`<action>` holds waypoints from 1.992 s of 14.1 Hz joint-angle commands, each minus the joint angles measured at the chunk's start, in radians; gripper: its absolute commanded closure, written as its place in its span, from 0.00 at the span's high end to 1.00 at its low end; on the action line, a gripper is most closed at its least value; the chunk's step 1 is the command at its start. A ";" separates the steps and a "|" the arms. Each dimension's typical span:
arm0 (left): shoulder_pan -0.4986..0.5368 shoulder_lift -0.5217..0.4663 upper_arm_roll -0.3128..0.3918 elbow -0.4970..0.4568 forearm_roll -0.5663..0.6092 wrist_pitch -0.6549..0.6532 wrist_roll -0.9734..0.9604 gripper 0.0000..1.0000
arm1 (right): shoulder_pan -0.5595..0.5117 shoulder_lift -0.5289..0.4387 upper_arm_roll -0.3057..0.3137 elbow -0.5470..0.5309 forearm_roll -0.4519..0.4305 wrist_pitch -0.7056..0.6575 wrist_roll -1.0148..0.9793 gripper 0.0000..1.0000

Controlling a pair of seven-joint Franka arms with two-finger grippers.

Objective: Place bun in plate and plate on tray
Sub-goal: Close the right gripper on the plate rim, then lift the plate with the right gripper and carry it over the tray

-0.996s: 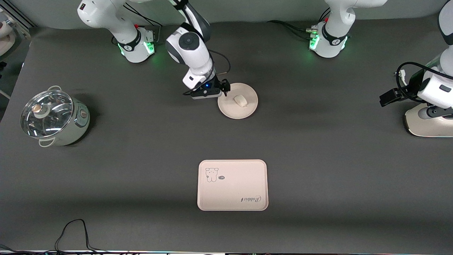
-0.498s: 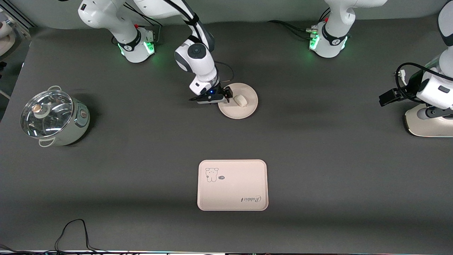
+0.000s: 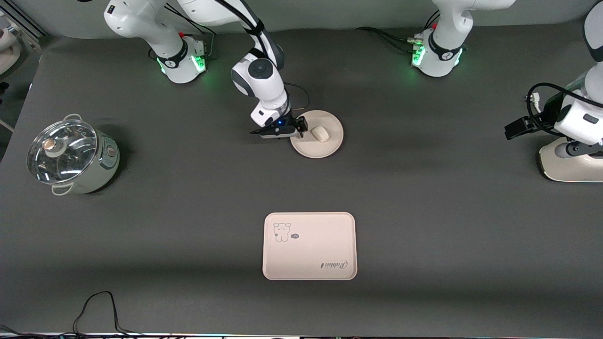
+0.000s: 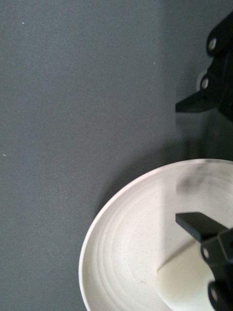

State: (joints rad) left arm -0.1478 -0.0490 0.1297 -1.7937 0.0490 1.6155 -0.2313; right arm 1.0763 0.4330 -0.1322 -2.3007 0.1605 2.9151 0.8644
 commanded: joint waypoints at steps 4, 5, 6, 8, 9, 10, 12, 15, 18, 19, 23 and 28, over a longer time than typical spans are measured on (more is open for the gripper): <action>-0.010 0.015 0.010 0.027 -0.001 -0.026 -0.005 1.00 | 0.008 -0.028 -0.007 -0.013 0.016 -0.010 0.011 0.23; -0.009 0.015 0.010 0.027 0.000 -0.026 -0.005 1.00 | 0.008 -0.028 -0.007 -0.013 0.016 -0.010 0.010 0.17; -0.006 0.015 0.010 0.027 0.000 -0.023 -0.002 1.00 | 0.008 -0.028 -0.007 -0.013 0.016 -0.010 0.008 0.13; -0.006 0.018 0.010 0.027 0.000 -0.016 0.003 1.00 | 0.007 -0.030 -0.007 -0.013 0.016 -0.010 0.005 0.07; -0.007 0.017 0.010 0.028 0.000 -0.020 0.003 1.00 | 0.007 -0.030 -0.007 -0.013 0.016 -0.010 0.005 0.05; -0.009 0.017 0.010 0.028 -0.001 -0.022 0.001 1.00 | 0.007 -0.030 -0.007 -0.013 0.016 -0.010 0.005 0.05; -0.010 0.015 0.008 0.028 -0.003 -0.026 0.001 1.00 | -0.001 -0.046 -0.009 -0.011 0.016 -0.010 -0.001 0.05; -0.010 0.012 0.010 0.028 -0.003 -0.042 0.004 1.00 | -0.025 -0.091 -0.010 -0.008 0.016 -0.043 -0.024 0.01; -0.012 0.008 0.008 0.028 -0.003 -0.043 0.007 1.00 | -0.068 -0.178 -0.010 -0.008 0.017 -0.114 -0.080 0.00; -0.013 0.011 0.008 0.028 -0.003 -0.042 0.001 1.00 | -0.090 -0.219 -0.010 -0.008 0.022 -0.154 -0.106 0.00; -0.013 0.012 0.008 0.028 -0.003 -0.042 0.000 1.00 | -0.105 -0.361 -0.017 -0.008 0.386 -0.278 -0.431 0.00; -0.015 0.017 0.008 0.027 -0.003 -0.042 0.000 1.00 | -0.136 -0.338 -0.020 0.024 0.455 -0.289 -0.521 0.00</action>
State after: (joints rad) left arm -0.1501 -0.0421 0.1304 -1.7891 0.0490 1.6003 -0.2316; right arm 0.9576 0.0743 -0.1526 -2.2945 0.5824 2.6258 0.3950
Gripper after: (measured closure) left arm 0.000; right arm 0.956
